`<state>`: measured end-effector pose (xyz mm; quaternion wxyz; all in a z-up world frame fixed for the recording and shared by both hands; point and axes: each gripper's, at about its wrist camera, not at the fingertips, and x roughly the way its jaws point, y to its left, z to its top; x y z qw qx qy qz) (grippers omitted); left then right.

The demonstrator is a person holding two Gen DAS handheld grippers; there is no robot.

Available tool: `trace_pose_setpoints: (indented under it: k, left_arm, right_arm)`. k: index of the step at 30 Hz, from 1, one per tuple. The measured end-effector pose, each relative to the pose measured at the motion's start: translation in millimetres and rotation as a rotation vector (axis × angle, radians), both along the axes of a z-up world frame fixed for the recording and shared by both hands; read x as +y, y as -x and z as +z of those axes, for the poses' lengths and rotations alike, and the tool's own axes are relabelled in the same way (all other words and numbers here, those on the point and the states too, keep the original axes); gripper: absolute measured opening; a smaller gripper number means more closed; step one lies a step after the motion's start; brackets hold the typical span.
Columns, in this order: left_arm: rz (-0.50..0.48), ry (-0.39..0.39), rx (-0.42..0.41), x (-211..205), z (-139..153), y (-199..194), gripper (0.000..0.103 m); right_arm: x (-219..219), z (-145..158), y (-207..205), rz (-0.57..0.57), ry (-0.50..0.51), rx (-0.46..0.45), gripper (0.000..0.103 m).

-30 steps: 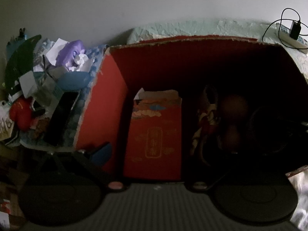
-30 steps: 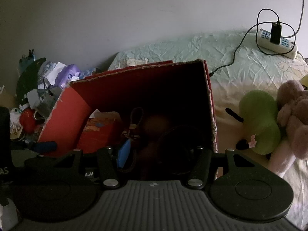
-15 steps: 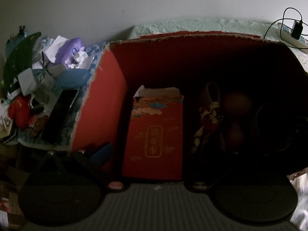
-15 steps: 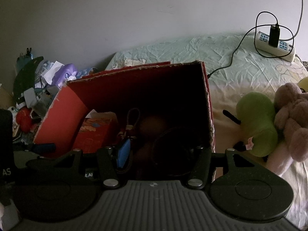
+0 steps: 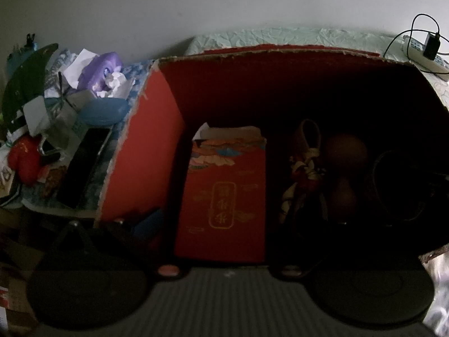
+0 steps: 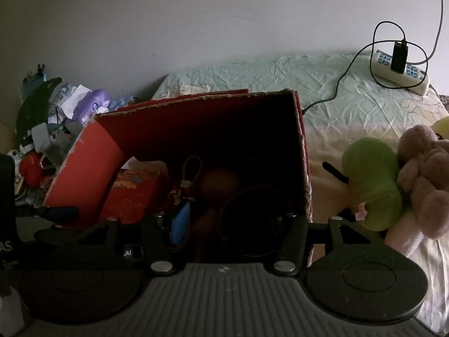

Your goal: Organize objects

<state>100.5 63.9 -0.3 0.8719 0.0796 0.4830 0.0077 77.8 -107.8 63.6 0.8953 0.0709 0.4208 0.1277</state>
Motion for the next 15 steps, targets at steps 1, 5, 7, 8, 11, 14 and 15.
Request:
trace_pose_setpoints:
  k: [1,5,7,8,11,14,15]
  left_arm:
    - [0.001,0.002,0.001,0.2,-0.1,0.5,0.101]
    - [0.001,0.009,0.003,0.8,-0.4,0.0,0.101]
    - [-0.001,0.011,-0.003,0.8,-0.3,0.7,0.101]
    - [-0.004,0.011,-0.009,1.0,-0.4,1.3,0.101]
    - [-0.006,0.015,-0.011,1.5,-0.6,1.4,0.100]
    - [-0.003,0.017,-0.008,1.7,-0.7,1.2,0.101]
    - [-0.002,0.017,-0.006,1.6,-0.6,1.0,0.101]
  right_arm:
    - [0.0,0.1,0.0,0.000,0.001,0.000,0.056]
    - [0.3,0.0,-0.4,0.004,0.006,-0.002,0.056]
    - [0.8,0.2,-0.3,0.005,0.007,-0.003,0.056]
    - [0.6,0.3,-0.1,0.005,0.008,-0.003,0.056]
    - [0.7,0.3,-0.1,0.005,0.007,-0.003,0.056]
    - [0.8,0.3,0.0,0.006,0.008,-0.004,0.056]
    - [0.8,0.4,0.0,0.007,0.010,-0.005,0.056]
